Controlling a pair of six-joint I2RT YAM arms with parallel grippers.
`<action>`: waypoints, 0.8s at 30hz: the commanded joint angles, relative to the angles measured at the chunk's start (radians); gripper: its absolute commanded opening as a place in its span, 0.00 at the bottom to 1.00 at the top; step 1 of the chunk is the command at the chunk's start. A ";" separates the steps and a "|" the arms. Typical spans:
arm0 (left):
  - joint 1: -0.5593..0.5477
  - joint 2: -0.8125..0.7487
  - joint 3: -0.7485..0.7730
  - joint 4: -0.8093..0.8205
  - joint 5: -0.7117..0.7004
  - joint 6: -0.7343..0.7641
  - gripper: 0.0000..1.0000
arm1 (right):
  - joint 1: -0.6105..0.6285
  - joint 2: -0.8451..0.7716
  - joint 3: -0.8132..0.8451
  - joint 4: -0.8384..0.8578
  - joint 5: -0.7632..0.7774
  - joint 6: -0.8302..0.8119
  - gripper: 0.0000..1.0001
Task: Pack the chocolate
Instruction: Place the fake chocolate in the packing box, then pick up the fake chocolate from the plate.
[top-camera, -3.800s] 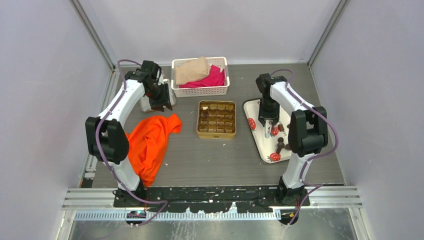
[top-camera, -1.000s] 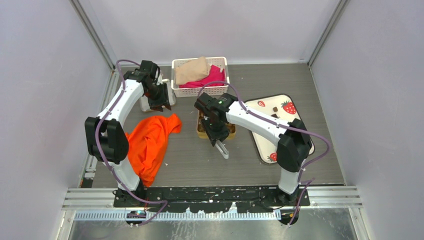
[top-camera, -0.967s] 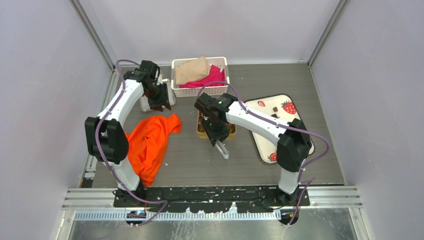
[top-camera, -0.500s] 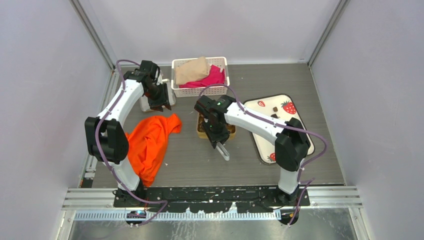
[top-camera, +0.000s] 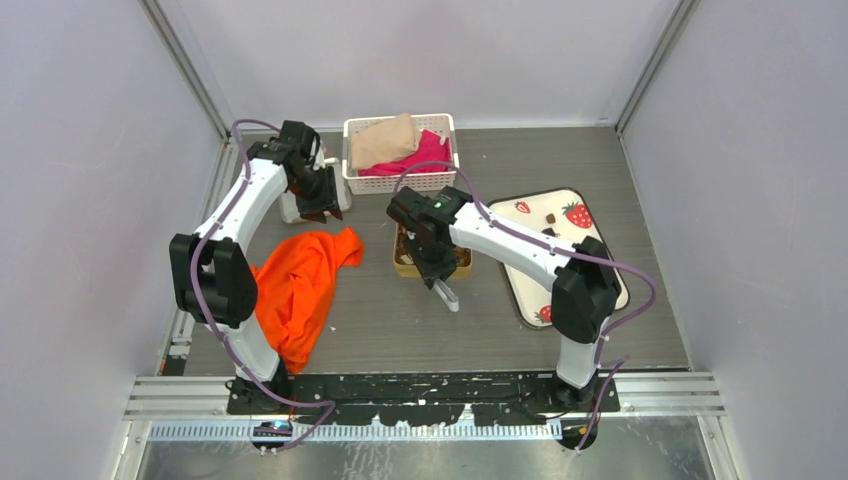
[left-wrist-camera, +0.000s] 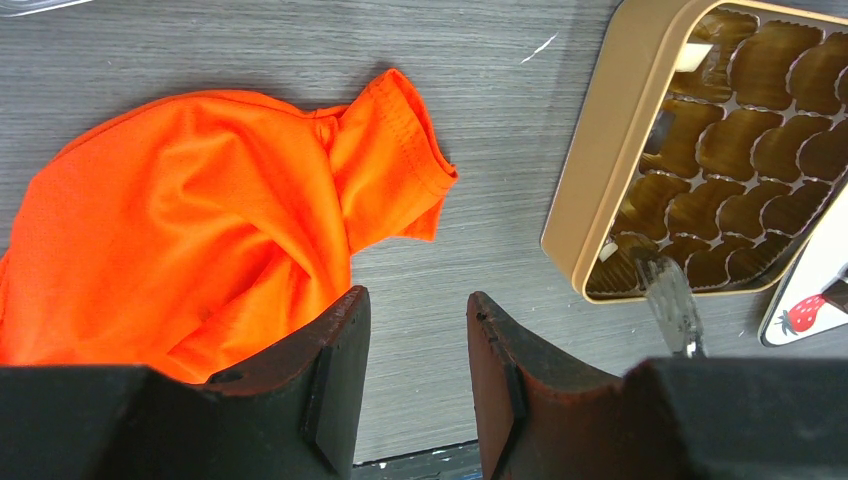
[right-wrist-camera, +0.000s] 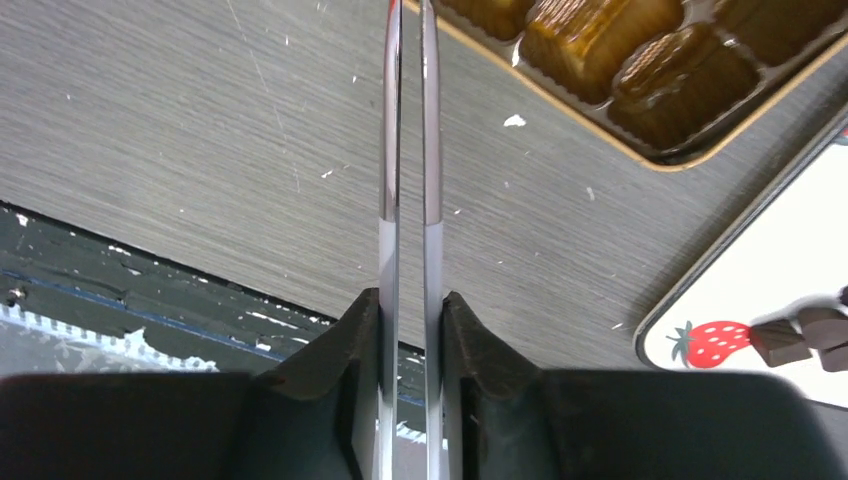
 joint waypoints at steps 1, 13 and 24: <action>0.008 -0.027 0.017 0.018 0.018 0.005 0.42 | -0.025 -0.094 0.081 0.007 0.094 0.013 0.21; 0.009 -0.025 0.025 0.013 0.020 0.009 0.42 | -0.485 -0.347 -0.214 0.038 0.195 0.241 0.14; 0.008 -0.012 0.034 0.014 0.042 0.008 0.42 | -0.676 -0.454 -0.495 0.112 0.107 0.291 0.35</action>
